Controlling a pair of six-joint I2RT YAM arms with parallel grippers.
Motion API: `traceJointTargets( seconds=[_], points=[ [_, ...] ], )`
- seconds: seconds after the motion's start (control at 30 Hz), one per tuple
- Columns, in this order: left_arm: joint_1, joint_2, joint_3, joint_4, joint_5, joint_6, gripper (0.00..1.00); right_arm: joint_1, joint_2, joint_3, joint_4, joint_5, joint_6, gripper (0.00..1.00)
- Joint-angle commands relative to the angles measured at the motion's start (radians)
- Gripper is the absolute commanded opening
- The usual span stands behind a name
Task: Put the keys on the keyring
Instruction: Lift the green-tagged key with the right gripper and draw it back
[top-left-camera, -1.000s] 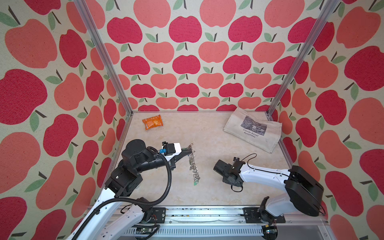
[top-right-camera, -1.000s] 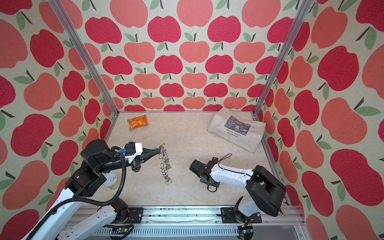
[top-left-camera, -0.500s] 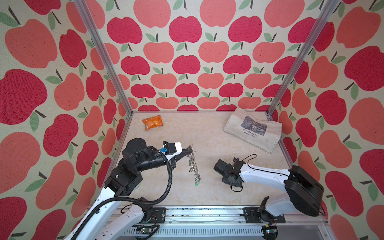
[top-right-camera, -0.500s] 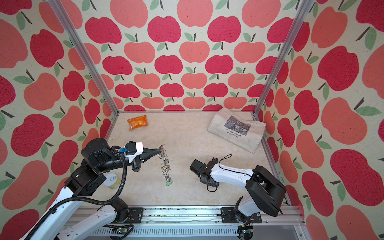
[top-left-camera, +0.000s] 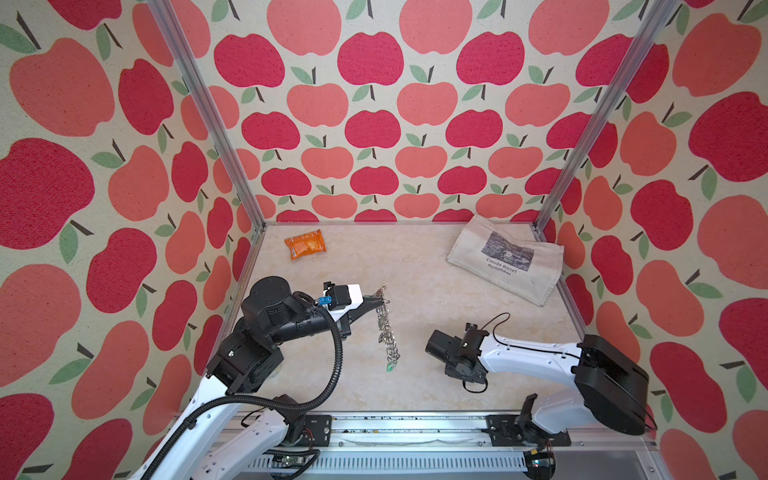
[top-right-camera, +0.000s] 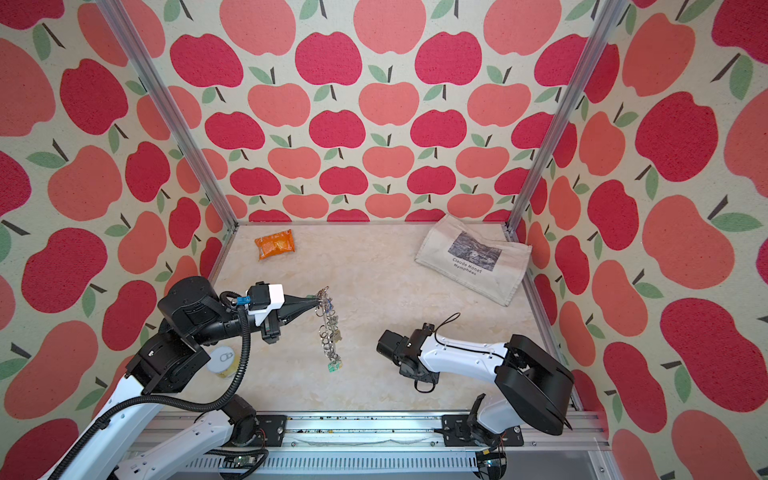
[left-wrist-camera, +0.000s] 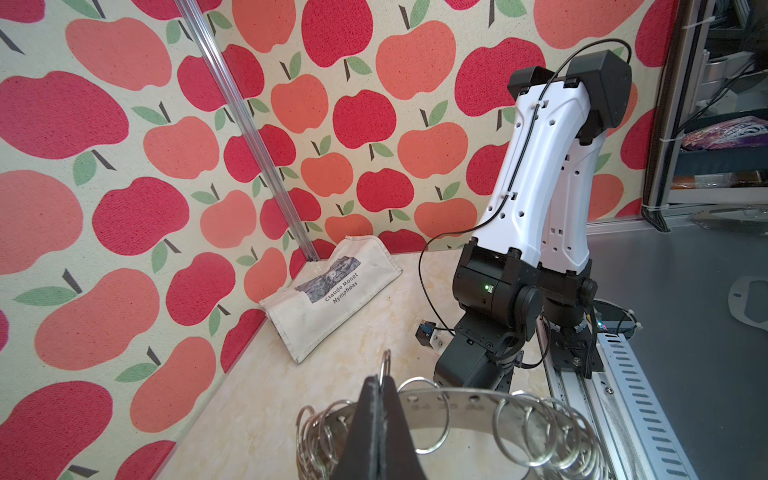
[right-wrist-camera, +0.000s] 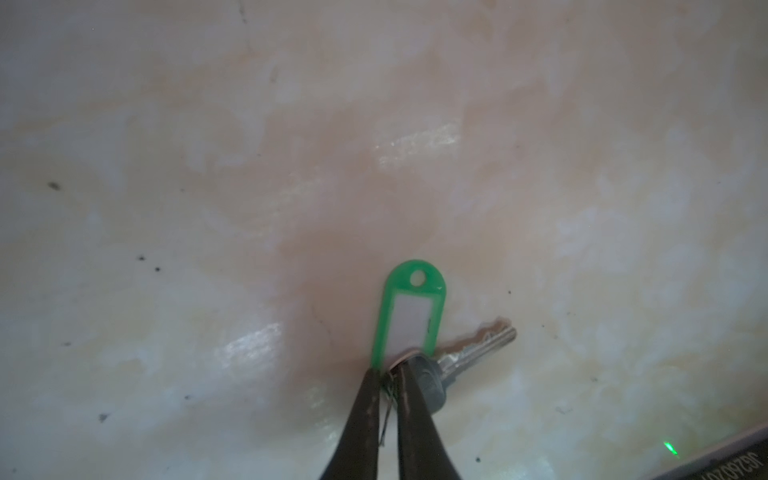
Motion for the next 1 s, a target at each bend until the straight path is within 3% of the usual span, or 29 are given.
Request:
traceJointTargets(
  seconds=[0.0,0.13,0.33,0.47,0.57,0.73,0.8,0.87,0.97],
  points=[
    [-0.004,-0.013,0.04,0.02,-0.003,0.011,0.0,0.011,-0.024,-0.024,-0.051,0.0,0.024,0.01],
    [-0.004,-0.013,0.045,0.017,-0.005,0.01,0.0,0.018,-0.016,0.013,-0.012,0.032,-0.089,0.0],
    [-0.005,-0.017,0.046,0.016,-0.008,0.006,0.0,0.021,0.078,0.144,0.199,0.032,-0.559,0.0],
    [-0.001,-0.03,0.064,-0.017,-0.034,0.012,0.0,0.027,0.078,0.106,0.47,-0.149,-0.832,0.0],
    [-0.002,-0.039,0.085,-0.054,-0.054,0.022,0.0,0.042,0.117,0.113,0.485,-0.299,-0.988,0.0],
    [-0.002,-0.044,0.098,-0.085,-0.069,0.031,0.0,0.051,0.169,0.124,0.373,-0.335,-1.025,0.0],
    [-0.002,-0.042,0.095,-0.083,-0.071,0.03,0.0,0.051,0.163,0.123,0.347,-0.314,-1.009,0.23],
    [-0.002,-0.041,0.095,-0.081,-0.074,0.029,0.0,0.05,0.12,0.1,0.356,-0.285,-0.979,0.39],
    [-0.001,-0.038,0.107,-0.091,-0.078,0.032,0.0,0.051,-0.007,0.011,0.434,-0.26,-0.9,0.44]
  ],
)
